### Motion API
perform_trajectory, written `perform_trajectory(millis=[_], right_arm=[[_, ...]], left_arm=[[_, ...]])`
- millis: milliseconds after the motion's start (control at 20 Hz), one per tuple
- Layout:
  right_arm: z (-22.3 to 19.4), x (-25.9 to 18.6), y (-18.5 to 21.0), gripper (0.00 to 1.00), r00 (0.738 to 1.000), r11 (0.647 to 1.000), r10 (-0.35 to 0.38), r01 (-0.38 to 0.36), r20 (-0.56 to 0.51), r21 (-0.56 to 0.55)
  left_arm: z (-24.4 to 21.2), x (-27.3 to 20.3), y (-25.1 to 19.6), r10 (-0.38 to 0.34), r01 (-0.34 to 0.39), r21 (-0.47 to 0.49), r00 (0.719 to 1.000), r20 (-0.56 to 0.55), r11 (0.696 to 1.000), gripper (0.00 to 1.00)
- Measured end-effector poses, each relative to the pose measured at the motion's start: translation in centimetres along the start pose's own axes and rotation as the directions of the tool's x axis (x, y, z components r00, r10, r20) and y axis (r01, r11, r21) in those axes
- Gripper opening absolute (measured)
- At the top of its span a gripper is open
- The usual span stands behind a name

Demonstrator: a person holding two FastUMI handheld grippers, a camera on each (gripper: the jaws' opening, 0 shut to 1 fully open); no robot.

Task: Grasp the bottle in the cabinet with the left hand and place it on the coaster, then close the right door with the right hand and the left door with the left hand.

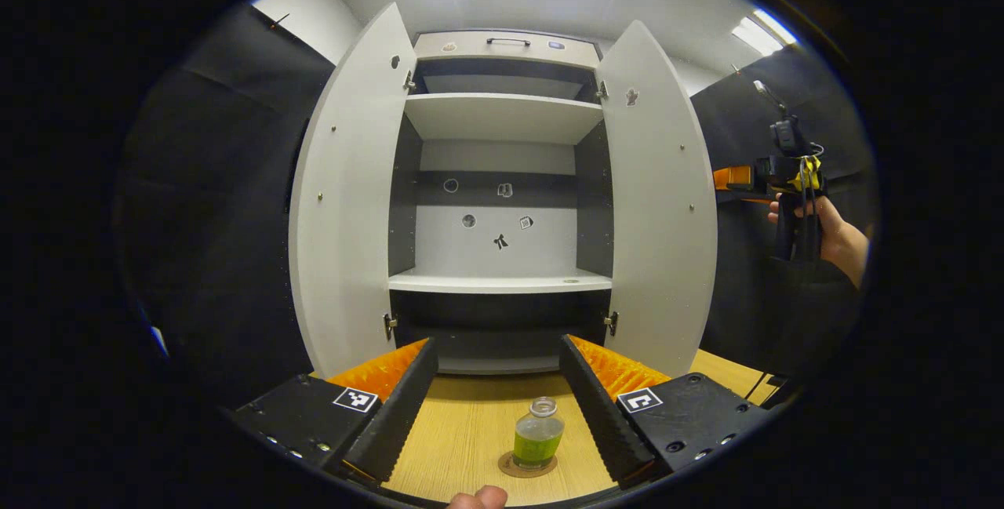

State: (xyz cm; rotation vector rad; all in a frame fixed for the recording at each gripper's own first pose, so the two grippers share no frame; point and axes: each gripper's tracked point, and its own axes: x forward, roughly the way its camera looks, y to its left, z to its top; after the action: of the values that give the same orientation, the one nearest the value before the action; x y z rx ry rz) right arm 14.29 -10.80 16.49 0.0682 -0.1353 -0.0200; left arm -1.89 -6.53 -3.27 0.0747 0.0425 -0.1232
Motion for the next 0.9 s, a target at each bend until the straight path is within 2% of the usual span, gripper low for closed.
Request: perform_trajectory(millis=[200, 400, 550, 750, 900], right_arm=[[-0.6, 0.0, 2.1, 0.82, 0.997, 0.998, 0.062, -0.060, -0.045, 0.032], [-1.8, -0.1, 7.5, 0.82, 0.985, 0.986, 0.156, -0.151, -0.075, 0.065], [-2.3, 0.9, 11.0, 0.82, 0.974, 0.976, 0.207, -0.200, -0.089, 0.081], [-4.8, 2.6, 17.3, 0.82, 0.935, 0.945, 0.324, -0.314, -0.142, 0.086], [-5.2, 4.2, 18.5, 0.82, 0.938, 0.946, 0.319, -0.307, -0.135, 0.104]], left_arm=[[0.2, 0.3, 0.2, 0.016, -0.015, -0.020, 1.000, 0.012, 1.000, 0.95], [0.0, 0.2, 1.6, 0.043, -0.043, -0.077, 0.999, -0.004, 0.996, 0.95], [-0.3, -0.8, 4.0, 0.110, -0.112, -0.090, 0.994, -0.021, 0.990, 0.95], [0.5, -1.6, 6.8, 0.189, -0.189, -0.056, 0.982, 0.002, 0.980, 0.95], [1.2, -2.0, 7.6, 0.213, -0.212, -0.030, 0.977, 0.018, 0.977, 0.95]])
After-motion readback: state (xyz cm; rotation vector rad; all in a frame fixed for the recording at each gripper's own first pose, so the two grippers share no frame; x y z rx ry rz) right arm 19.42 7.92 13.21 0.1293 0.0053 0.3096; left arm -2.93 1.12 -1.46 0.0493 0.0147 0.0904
